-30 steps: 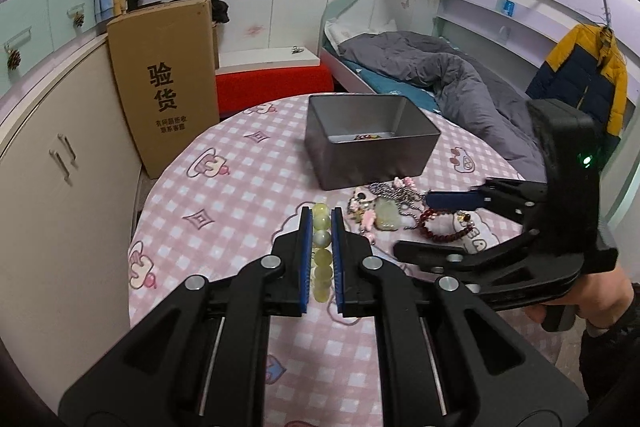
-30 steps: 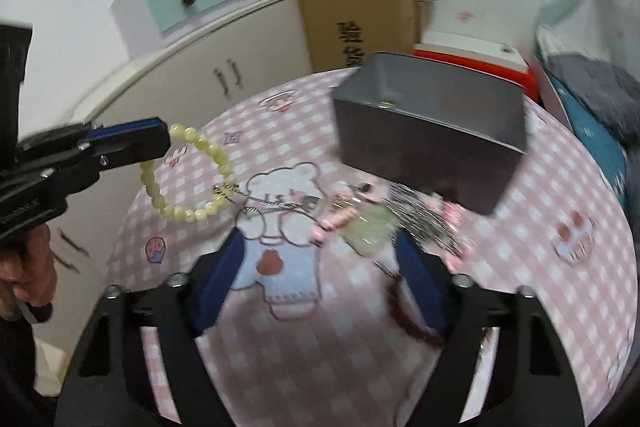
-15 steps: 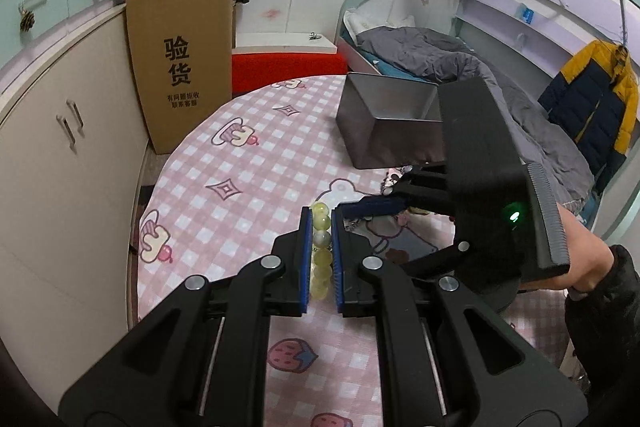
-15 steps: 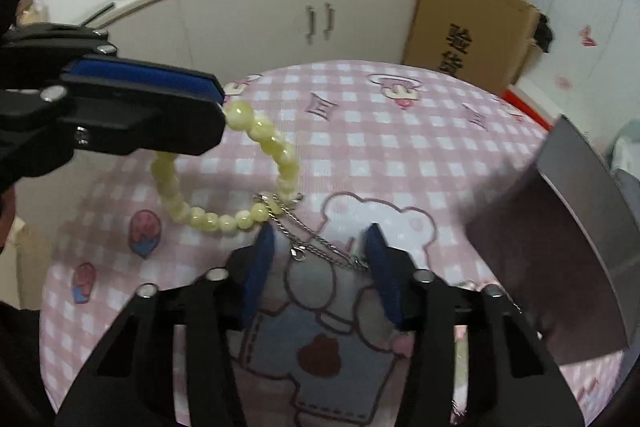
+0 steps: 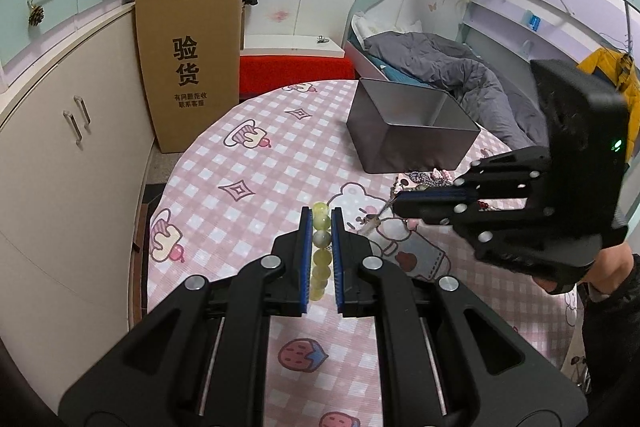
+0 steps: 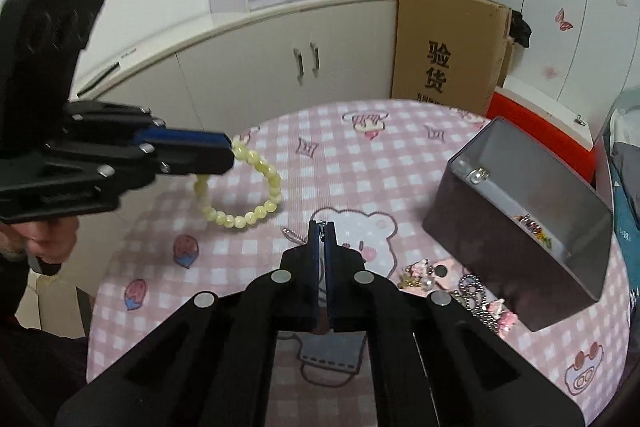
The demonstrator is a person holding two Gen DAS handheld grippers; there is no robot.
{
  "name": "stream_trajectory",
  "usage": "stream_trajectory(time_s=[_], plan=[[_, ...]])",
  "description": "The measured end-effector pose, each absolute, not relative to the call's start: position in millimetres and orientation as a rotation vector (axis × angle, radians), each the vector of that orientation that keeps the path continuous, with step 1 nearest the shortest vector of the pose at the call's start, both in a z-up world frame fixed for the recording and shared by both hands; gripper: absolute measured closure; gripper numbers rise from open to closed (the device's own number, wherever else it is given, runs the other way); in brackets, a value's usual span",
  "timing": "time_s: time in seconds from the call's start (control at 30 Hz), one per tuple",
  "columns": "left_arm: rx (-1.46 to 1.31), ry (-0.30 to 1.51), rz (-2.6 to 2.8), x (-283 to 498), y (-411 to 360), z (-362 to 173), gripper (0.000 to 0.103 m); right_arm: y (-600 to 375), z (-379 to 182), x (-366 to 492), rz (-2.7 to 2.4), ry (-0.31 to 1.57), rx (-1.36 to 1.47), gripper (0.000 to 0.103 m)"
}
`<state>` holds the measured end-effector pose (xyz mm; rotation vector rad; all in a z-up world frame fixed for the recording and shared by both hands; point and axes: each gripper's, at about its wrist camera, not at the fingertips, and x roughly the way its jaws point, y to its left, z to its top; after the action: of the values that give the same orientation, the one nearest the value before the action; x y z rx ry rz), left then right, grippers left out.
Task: Organize jewelry
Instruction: 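Lower the bead bracelet into the grey box and open the left gripper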
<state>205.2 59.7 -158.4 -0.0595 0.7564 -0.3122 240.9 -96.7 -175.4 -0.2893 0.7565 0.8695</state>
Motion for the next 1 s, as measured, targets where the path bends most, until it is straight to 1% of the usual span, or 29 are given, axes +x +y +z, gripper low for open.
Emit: stream_trajectory(time_s=[0.27,0.53,0.67,0.77,0.87,1.0], plan=[[-0.046,0.709,-0.323,204,57,-137,0.094,-118,-133,234,0.874,0.663,-0.208,0.102],[-0.004,0.595,-0.381,216,40,-90,0.094,-151,-73,241,0.815,0.528,-0.157,0.102],[0.006,0.527,-0.422,235,24,-62,0.094,-178,-38,252,0.746,0.456,-0.129,0.102],[-0.020,0.510,-0.470,255,11,-49,0.094,-194,-17,261,0.712,0.416,-0.119,0.102],[-0.023,0.515,-0.494,277,-4,-44,0.094,-206,-11,277,0.679,0.418,-0.110,0.102],[-0.011,0.549,-0.517,303,-25,-49,0.094,-217,-17,292,0.641,0.449,-0.084,0.102]])
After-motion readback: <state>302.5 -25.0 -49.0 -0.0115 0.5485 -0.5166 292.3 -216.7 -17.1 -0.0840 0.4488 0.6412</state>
